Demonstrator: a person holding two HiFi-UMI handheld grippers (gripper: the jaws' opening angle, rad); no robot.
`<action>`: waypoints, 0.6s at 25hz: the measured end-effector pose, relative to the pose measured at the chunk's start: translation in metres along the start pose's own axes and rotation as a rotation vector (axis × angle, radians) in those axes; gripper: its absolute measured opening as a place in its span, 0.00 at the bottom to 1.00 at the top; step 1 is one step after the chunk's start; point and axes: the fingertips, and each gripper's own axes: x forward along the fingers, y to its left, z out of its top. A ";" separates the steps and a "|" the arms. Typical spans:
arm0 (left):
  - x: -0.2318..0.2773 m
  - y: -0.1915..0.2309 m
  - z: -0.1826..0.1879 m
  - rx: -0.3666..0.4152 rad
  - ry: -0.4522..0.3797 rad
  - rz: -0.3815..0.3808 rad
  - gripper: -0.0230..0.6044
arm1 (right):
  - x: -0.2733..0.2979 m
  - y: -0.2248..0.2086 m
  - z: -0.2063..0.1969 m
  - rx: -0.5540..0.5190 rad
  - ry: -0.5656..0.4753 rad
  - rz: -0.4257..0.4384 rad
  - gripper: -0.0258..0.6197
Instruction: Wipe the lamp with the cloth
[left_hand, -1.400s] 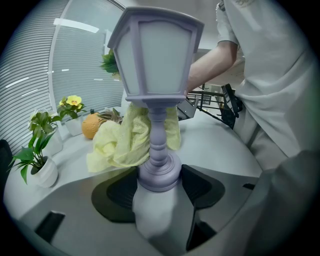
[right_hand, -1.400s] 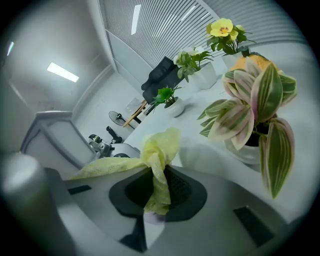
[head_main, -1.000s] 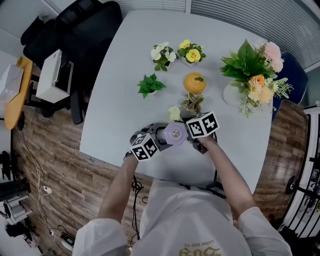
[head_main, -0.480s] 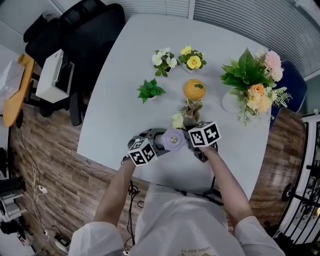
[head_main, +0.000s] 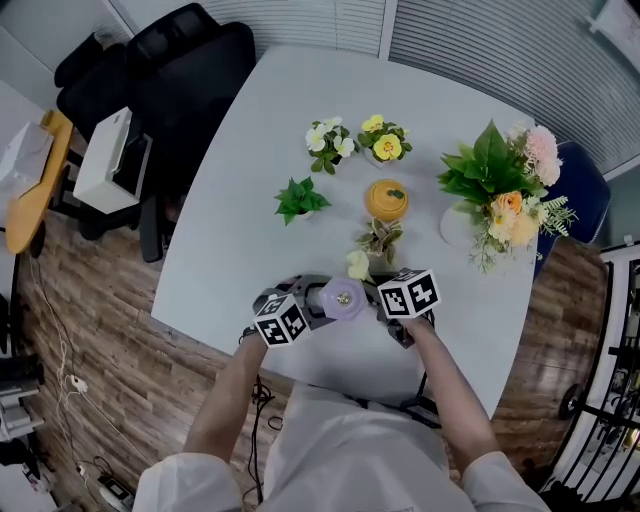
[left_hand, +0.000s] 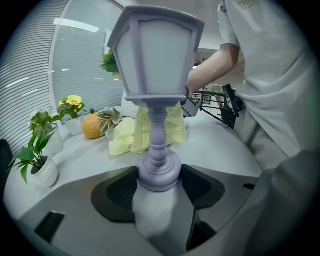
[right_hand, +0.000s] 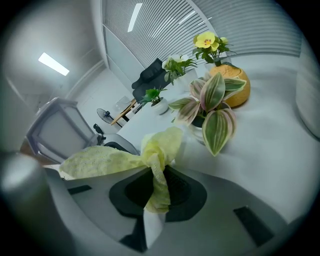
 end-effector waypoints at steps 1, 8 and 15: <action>0.000 0.000 0.000 0.000 0.000 0.000 0.48 | -0.001 0.000 -0.001 0.001 -0.001 0.000 0.12; -0.001 0.000 0.000 0.002 0.000 0.001 0.48 | -0.004 0.001 -0.006 -0.011 0.005 -0.009 0.12; 0.000 0.000 0.000 0.000 0.002 -0.002 0.49 | -0.007 0.001 -0.014 -0.017 0.016 -0.009 0.12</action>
